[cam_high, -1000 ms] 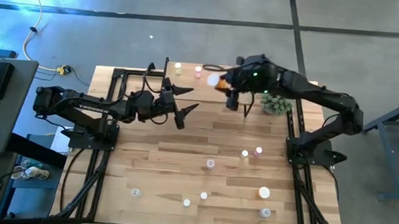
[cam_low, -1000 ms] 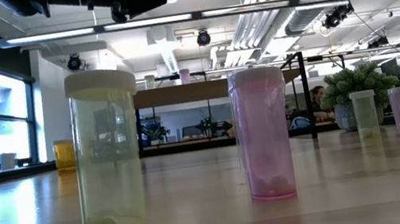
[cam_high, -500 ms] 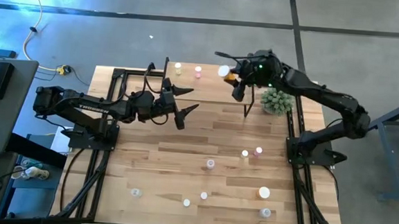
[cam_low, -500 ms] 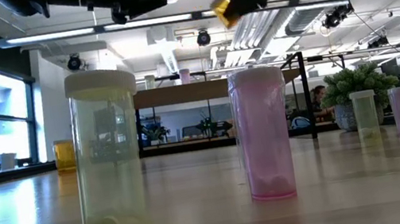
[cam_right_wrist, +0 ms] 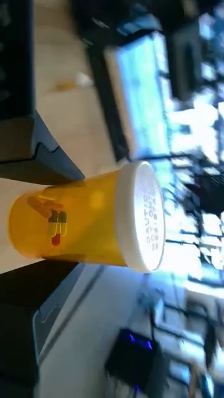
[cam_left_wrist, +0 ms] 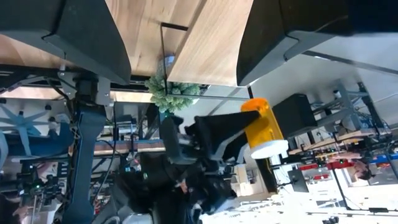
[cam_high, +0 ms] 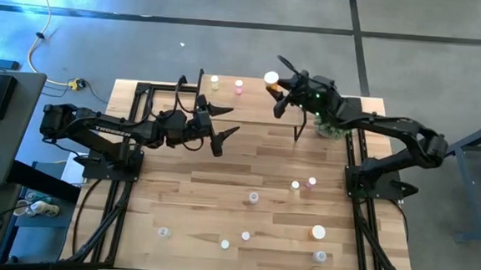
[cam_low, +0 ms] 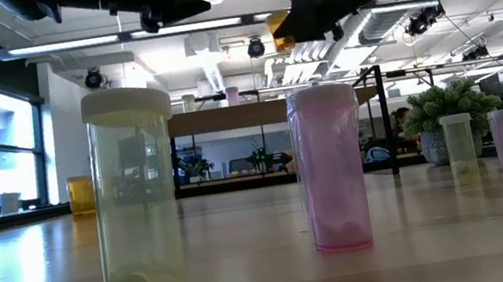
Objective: Pick and place medicine bottles onto shelf by color
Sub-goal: Put the middle orange pill bottle on the shelf, then put the top transparent pill bottle on the shelf
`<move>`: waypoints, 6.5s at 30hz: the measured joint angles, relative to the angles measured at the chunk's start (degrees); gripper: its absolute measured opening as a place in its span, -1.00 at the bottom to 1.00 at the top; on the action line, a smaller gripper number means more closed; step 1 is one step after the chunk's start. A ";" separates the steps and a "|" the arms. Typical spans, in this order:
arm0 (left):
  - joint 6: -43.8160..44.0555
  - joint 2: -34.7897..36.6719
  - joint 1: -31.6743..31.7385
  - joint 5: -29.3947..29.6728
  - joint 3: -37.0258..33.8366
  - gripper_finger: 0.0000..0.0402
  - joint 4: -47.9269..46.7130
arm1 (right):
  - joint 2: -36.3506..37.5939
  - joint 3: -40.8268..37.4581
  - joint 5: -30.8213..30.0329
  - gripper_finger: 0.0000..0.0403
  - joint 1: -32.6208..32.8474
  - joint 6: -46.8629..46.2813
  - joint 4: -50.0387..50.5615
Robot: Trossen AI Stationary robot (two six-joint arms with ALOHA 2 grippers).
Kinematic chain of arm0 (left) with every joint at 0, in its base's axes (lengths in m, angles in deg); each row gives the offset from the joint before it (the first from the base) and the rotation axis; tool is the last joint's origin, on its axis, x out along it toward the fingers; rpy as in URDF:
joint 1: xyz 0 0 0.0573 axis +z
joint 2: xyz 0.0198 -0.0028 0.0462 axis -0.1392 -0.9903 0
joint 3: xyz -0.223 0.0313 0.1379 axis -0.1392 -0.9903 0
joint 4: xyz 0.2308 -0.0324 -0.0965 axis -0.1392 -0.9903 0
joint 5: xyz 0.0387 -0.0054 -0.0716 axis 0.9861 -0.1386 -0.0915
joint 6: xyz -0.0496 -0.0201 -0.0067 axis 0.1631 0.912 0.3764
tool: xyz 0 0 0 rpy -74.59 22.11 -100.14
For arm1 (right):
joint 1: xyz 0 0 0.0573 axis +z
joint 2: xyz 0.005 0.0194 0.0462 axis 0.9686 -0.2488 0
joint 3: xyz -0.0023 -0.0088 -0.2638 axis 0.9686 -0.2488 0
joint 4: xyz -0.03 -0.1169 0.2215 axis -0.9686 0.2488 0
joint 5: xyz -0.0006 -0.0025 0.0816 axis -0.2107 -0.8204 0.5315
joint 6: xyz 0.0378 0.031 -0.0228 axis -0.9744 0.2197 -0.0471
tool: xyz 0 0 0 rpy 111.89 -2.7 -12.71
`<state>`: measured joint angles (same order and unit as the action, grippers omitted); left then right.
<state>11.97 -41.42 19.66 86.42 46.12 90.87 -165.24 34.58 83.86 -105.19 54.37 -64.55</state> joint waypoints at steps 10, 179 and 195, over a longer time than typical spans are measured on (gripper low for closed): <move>-0.09 0.00 0.00 0.02 0.00 0.41 -0.60 | -7.31 -4.26 -14.49 -0.19 4.41 -4.48 -18.62; 19.94 0.04 -17.79 0.21 -0.02 0.41 -30.42 | -17.67 5.63 4.30 0.12 42.87 0.16 27.32; 19.88 0.04 -17.77 0.22 -0.02 0.41 -30.79 | -23.39 5.63 4.47 0.11 42.81 -0.30 26.23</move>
<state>31.85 -41.38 1.89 86.64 46.10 60.07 -188.63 40.22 88.33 -62.38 54.07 -38.32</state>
